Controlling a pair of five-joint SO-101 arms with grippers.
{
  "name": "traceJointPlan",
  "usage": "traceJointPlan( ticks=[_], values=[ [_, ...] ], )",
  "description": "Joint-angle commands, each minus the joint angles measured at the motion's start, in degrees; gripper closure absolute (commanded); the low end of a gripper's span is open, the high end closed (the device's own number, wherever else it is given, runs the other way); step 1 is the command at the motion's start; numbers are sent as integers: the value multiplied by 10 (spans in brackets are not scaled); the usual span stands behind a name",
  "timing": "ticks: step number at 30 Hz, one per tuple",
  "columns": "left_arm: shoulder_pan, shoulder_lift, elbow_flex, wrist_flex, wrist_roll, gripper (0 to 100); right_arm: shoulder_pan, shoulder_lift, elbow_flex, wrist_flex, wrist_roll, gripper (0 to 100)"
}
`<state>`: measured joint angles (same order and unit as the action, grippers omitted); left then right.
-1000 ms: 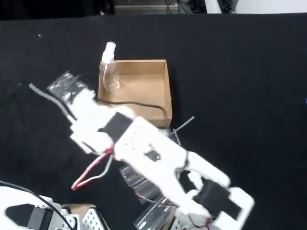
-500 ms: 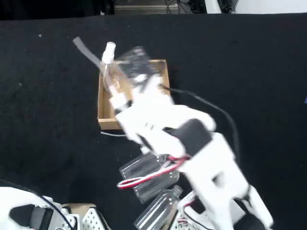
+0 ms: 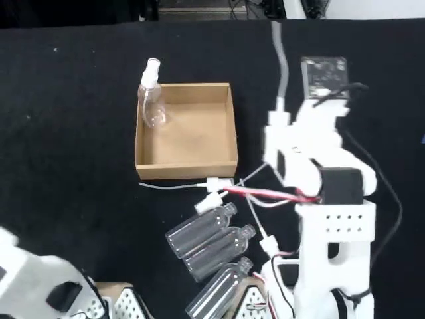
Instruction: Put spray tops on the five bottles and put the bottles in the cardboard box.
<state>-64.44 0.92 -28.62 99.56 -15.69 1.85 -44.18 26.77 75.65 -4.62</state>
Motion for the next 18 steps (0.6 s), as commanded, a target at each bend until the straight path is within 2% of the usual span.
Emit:
traceJointPlan(
  ticks=[1,5,12,18],
  values=[
    [72,-98,93,-49,33,970,75,-16,36,-56,4,986],
    [146,-180,234,-122,54,970,144,-16,104,-126,4,986],
    [270,-344,538,-353,122,970,225,-15,206,-237,14,986],
    [364,-474,752,-541,172,970,267,65,204,-253,19,986]
  ],
)
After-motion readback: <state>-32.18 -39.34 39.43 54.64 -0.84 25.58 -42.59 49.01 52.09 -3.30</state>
